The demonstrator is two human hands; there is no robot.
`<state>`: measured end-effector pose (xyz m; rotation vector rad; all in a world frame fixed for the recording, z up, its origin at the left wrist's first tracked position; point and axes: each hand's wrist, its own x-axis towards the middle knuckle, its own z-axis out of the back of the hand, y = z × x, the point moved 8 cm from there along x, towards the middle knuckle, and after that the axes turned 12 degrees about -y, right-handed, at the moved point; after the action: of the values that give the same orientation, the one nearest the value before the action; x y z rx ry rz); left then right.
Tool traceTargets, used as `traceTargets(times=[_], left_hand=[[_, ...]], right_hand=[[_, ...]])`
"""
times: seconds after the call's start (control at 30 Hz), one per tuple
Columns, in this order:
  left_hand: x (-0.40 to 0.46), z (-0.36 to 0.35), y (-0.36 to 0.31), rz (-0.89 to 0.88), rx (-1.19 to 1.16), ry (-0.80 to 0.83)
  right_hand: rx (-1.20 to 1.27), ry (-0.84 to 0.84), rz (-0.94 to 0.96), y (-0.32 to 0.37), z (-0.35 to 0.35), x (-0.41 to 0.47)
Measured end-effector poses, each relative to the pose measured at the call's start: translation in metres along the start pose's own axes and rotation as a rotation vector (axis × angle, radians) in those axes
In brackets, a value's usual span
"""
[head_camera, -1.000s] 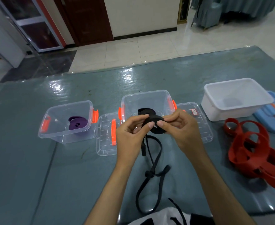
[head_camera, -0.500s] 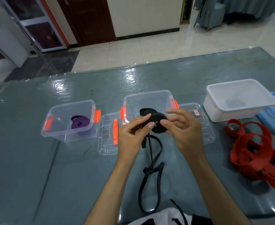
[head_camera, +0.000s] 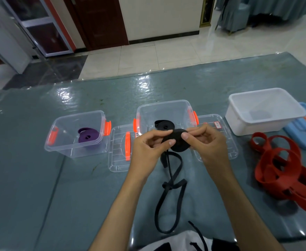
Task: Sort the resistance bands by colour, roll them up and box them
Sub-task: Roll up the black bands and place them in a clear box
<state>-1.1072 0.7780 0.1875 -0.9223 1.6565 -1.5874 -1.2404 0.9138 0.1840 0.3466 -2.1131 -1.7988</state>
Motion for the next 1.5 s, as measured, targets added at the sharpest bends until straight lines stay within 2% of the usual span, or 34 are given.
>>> traceTargets(times=[0.17,0.27,0.33,0.43,0.5,0.63,0.73,0.9,1.0,1.1,1.17,1.23,1.37,1.5], left_hand=[[-0.008,0.000,-0.007,-0.067,-0.025,-0.118],[-0.008,-0.004,-0.009,-0.083,-0.019,-0.026],[-0.005,0.000,-0.010,-0.073,-0.037,-0.007],[-0.005,0.010,-0.014,-0.088,-0.093,-0.115],[-0.007,0.012,-0.015,-0.107,-0.106,-0.149],[-0.008,0.006,-0.017,-0.144,-0.052,-0.041],[-0.004,0.006,-0.026,-0.198,-0.016,0.009],[-0.006,0.006,-0.031,-0.221,-0.068,-0.073],[-0.006,0.003,-0.030,-0.223,-0.064,-0.034],[-0.002,0.006,-0.033,-0.234,-0.067,-0.012],[-0.003,0.009,-0.035,-0.249,-0.081,-0.051],[-0.006,0.010,-0.033,-0.211,-0.124,-0.094],[-0.004,0.007,-0.024,-0.133,-0.122,0.010],[0.000,0.016,-0.029,-0.182,-0.097,-0.058]], right_hand=[[0.030,-0.047,0.039,0.012,0.001,0.000],[0.055,-0.093,0.097,0.021,0.003,0.002],[0.079,-0.048,0.060,0.018,-0.001,0.001],[0.042,0.044,0.022,0.011,-0.008,-0.001],[0.015,0.041,0.053,0.015,-0.008,0.000],[0.057,0.018,0.183,0.038,-0.004,0.000],[0.104,0.046,0.133,0.033,-0.004,0.000],[0.063,-0.043,0.135,0.033,0.000,-0.003],[0.096,-0.085,0.165,0.037,0.003,-0.006],[0.104,-0.027,0.135,0.034,0.000,-0.008],[0.056,0.013,0.122,0.032,-0.004,-0.009],[0.035,-0.015,0.126,0.033,-0.004,-0.011],[0.036,-0.051,0.200,0.040,-0.002,-0.011],[0.013,0.015,0.096,0.030,-0.009,-0.011]])
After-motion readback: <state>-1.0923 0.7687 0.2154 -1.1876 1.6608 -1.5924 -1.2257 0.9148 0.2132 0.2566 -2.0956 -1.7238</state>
